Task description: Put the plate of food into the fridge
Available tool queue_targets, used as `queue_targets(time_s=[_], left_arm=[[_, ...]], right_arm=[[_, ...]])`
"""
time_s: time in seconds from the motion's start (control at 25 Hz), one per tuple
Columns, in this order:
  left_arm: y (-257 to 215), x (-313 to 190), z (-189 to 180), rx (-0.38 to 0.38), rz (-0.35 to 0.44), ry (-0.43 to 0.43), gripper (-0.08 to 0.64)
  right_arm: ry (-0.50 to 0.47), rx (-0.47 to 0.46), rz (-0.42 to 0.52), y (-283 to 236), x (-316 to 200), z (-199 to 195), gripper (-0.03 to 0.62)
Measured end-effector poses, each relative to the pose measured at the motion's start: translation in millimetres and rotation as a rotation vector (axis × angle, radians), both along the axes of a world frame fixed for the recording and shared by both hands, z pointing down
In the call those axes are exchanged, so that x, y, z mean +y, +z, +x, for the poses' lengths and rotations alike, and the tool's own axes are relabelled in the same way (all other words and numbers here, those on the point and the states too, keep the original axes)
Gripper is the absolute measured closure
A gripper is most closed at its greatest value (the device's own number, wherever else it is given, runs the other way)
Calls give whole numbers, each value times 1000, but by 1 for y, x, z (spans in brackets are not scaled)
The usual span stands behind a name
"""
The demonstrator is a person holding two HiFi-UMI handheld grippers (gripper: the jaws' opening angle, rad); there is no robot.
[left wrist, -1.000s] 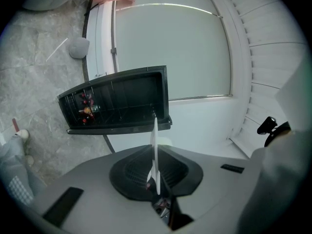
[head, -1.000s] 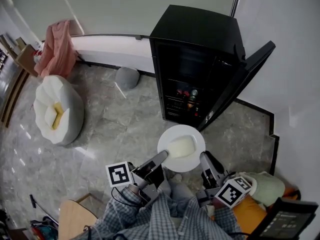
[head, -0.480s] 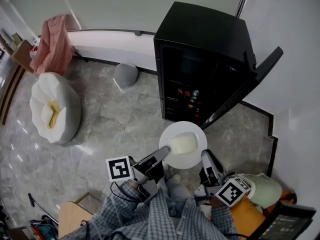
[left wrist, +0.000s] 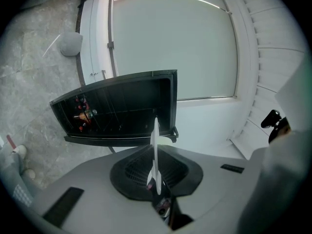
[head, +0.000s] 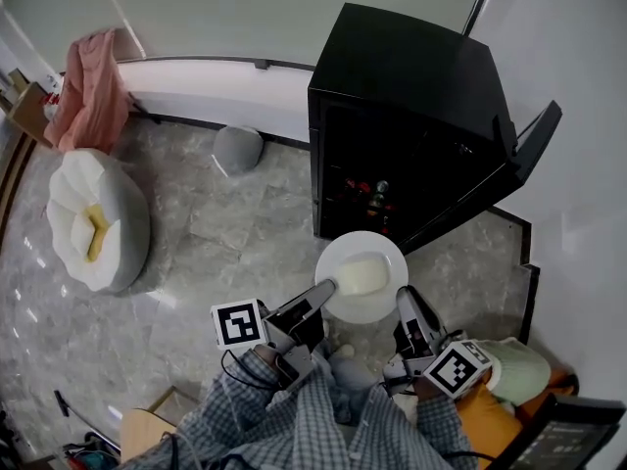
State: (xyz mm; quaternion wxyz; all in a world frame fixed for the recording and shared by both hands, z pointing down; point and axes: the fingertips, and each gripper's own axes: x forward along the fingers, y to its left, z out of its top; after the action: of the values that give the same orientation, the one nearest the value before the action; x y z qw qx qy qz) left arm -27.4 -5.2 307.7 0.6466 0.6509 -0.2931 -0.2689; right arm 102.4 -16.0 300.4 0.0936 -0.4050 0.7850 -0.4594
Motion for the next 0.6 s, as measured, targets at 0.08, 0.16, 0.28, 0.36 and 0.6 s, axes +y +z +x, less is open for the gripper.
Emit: queue_targets(time_s=[0.08,0.16,0.28,0.36,0.6], left_arm=[[5,-5,-4,7,-14,-6,538],[11,-10,-8,8,-25,-9,538],[19,-20,-12,-3,-29,-3,538],[22,-25,-11,-5,-30,0,538],[37,-38,-10,-25,-42,-21,538]], right_arm=[[8,8,-10,4,-8,-4,529],[18,23,-15,8,-14,-7,529],[31,46,-16,14,-22,-10,529],[38,42,-31,19,-25,-9,529],[27,-2,-104,37,-30,-6,525]])
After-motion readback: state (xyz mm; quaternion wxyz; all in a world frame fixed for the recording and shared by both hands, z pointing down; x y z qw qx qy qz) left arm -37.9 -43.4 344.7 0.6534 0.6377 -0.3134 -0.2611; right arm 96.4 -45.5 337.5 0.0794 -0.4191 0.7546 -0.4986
